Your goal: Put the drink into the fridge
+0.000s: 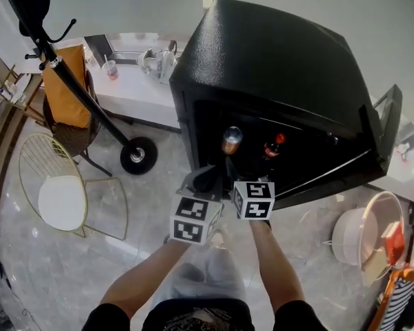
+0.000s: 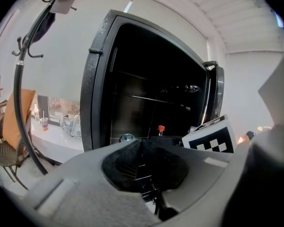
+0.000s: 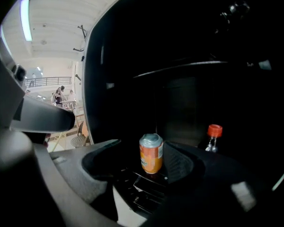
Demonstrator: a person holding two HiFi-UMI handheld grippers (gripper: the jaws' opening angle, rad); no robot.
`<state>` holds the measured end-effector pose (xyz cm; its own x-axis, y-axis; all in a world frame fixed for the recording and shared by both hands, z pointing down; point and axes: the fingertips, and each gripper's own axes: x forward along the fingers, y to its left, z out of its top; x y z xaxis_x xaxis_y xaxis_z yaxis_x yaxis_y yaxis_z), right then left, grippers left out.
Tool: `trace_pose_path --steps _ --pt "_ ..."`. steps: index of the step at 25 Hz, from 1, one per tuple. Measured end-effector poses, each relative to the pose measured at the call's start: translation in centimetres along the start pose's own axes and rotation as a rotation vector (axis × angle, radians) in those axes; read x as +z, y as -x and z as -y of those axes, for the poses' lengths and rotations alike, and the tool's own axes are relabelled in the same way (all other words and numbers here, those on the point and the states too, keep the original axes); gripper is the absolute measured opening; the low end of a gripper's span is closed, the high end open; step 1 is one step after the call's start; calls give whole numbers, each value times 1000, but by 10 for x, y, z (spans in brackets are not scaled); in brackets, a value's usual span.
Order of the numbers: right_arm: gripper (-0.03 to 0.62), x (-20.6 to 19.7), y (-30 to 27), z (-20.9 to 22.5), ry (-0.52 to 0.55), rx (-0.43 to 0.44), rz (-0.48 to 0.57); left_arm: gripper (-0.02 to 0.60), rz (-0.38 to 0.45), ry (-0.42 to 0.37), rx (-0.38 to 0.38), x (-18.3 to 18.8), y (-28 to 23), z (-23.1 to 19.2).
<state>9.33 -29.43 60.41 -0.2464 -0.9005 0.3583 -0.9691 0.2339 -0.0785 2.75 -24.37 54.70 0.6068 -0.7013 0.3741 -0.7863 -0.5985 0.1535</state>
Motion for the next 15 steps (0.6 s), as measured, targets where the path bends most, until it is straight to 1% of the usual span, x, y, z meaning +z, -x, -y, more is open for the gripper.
trace_pose_path --steps 4,10,15 --pt "223 31 37 -10 17 7 -12 5 1 4 2 25 20 12" --pt "173 85 91 -32 61 14 13 5 2 -16 2 63 53 29" --pt "136 113 138 -49 60 0 18 5 9 -31 -12 88 86 47"
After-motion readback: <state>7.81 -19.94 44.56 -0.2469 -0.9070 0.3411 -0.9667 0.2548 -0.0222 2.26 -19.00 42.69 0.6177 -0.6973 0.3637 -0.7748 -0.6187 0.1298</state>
